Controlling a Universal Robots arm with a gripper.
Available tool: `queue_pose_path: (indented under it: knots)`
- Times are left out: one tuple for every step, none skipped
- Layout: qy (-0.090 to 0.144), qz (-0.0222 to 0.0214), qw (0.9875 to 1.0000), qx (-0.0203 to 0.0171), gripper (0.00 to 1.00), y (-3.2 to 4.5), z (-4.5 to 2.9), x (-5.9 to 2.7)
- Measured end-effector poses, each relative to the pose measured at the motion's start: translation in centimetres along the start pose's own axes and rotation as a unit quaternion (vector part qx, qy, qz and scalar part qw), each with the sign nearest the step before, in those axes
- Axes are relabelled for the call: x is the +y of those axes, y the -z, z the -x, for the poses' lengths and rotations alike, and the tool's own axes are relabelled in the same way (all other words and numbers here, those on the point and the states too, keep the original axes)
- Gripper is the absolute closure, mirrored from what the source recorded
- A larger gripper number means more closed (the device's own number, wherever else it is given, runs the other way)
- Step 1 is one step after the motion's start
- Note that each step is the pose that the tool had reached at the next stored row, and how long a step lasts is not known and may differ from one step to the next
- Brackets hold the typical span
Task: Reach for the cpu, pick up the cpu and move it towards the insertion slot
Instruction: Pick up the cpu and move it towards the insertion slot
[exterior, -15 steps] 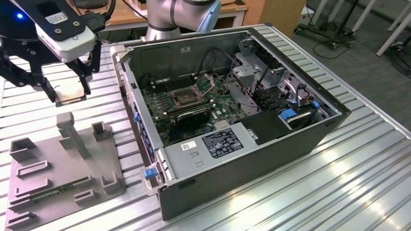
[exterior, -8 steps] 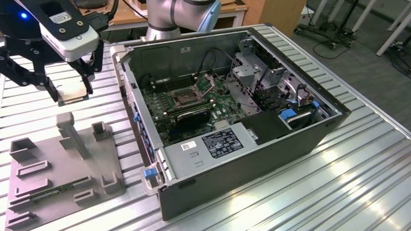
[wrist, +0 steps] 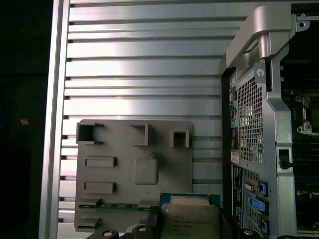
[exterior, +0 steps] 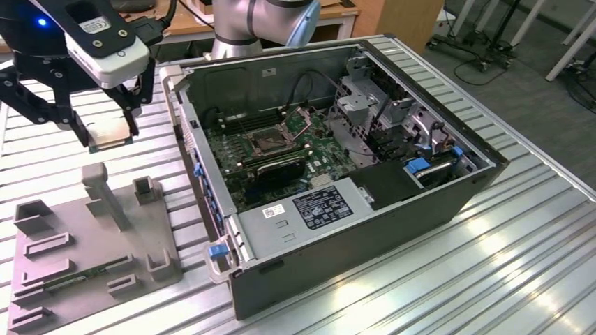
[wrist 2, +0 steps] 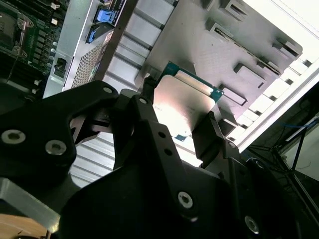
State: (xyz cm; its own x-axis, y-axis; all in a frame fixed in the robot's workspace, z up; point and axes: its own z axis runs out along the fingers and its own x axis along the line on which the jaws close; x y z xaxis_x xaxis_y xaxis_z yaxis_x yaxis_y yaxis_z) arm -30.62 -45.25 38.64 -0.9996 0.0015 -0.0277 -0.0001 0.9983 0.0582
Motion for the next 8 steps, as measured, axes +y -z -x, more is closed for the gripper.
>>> queue_pose_path:
  knots:
    - [0.0, 0.0, 1.0, 0.0, 0.45, 0.0, 0.05, 0.0]
    - [0.0, 0.0, 1.0, 0.0, 0.45, 0.0, 0.11, 0.0]
    - [0.0, 0.0, 1.0, 0.0, 0.45, -0.01, 0.16, 0.0]
    - [0.0, 0.0, 1.0, 0.0, 0.45, -0.01, 0.22, 0.0]
    - [0.0, 0.0, 1.0, 0.0, 0.45, -0.01, 0.27, 0.0]
    - [0.0, 0.0, 1.0, 0.0, 0.45, -0.01, 0.32, 0.0]
    - [0.0, 0.0, 1.0, 0.0, 0.45, -0.01, 0.37, 0.0]
    - [0.0, 0.0, 1.0, 0.0, 0.45, -0.01, 0.42, 0.0]
